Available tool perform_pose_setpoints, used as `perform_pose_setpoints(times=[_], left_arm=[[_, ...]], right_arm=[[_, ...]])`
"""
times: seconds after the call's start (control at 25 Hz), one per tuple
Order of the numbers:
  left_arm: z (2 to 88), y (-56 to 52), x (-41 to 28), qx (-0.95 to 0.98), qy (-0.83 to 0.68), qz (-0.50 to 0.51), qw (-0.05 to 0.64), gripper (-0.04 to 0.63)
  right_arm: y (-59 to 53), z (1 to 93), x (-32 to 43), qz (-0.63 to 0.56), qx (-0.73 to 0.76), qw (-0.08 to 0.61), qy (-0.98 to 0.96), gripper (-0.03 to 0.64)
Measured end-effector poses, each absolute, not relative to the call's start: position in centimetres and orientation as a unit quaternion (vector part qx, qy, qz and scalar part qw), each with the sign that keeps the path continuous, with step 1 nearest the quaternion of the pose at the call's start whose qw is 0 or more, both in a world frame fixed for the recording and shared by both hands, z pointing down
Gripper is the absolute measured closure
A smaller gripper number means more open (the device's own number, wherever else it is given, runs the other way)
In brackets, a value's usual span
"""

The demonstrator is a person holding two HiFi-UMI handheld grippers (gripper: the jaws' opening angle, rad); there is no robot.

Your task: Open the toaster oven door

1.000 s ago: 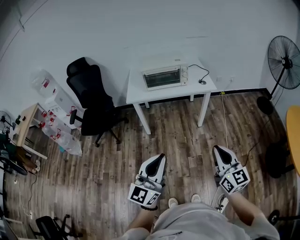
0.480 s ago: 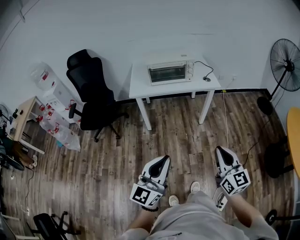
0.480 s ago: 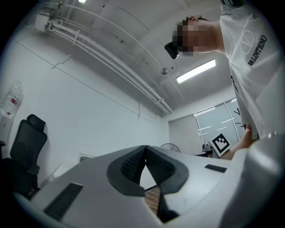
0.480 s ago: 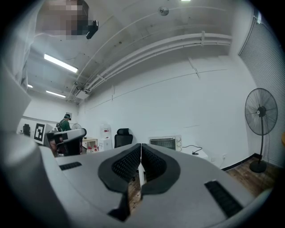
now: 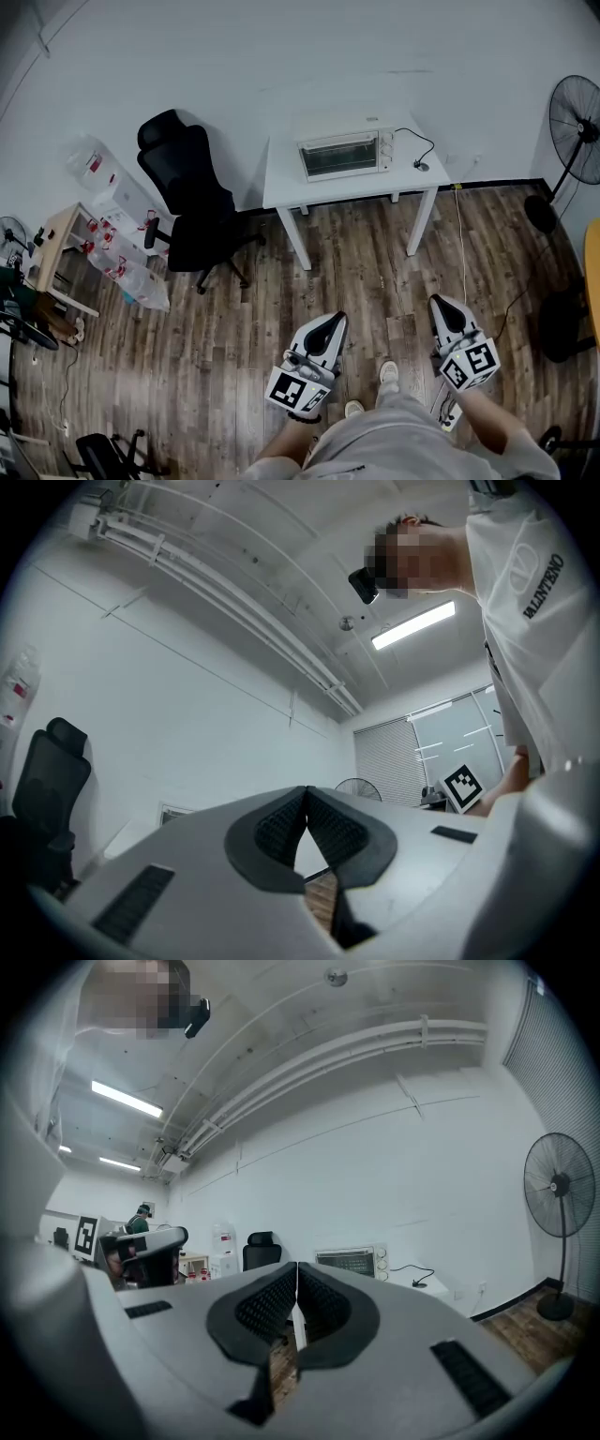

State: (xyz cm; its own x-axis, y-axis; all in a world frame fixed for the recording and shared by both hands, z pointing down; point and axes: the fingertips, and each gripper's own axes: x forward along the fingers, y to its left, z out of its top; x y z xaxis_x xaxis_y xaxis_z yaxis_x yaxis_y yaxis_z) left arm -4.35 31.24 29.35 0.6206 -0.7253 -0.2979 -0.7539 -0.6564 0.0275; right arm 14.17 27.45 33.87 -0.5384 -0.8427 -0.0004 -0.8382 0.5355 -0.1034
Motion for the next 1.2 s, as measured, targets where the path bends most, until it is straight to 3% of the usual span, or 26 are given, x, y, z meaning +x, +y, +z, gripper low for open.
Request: perform_pose_setpoints(times=[0.76, 1.2], left_arm=[[31.0, 16.4, 3.1, -0.883, 0.454, 0.119, 0.012, 0.586], [32.0, 12.8, 2.3, -0.876, 0.469, 0.111, 0.006, 0.586]], right_arm=[[11.6, 32.8, 19.7, -0.045, -0.426, 0.05, 0.902, 0.6], [6.9, 34.7, 18.8, -0.063, -0.414, 0.042, 0.907, 0.6]])
